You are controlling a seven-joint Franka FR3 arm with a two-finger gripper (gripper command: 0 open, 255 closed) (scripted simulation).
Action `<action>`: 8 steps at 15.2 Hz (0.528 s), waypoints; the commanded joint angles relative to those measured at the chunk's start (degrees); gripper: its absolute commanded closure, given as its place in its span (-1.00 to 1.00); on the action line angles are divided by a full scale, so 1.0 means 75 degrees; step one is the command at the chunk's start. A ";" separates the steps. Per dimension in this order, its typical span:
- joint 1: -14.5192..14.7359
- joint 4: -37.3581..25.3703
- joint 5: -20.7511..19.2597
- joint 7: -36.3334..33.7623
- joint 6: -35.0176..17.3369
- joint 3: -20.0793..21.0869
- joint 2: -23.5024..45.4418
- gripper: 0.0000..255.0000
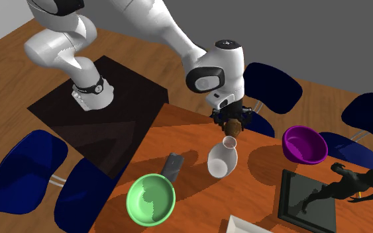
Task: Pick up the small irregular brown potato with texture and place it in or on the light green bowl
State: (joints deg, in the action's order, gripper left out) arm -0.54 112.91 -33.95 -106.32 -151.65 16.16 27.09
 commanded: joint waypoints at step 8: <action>-0.0266 -0.0047 0.0601 0.0544 0.0635 0.0384 -0.0632 1.00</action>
State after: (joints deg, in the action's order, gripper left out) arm -2.29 112.52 -30.00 -102.72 -147.45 18.71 22.98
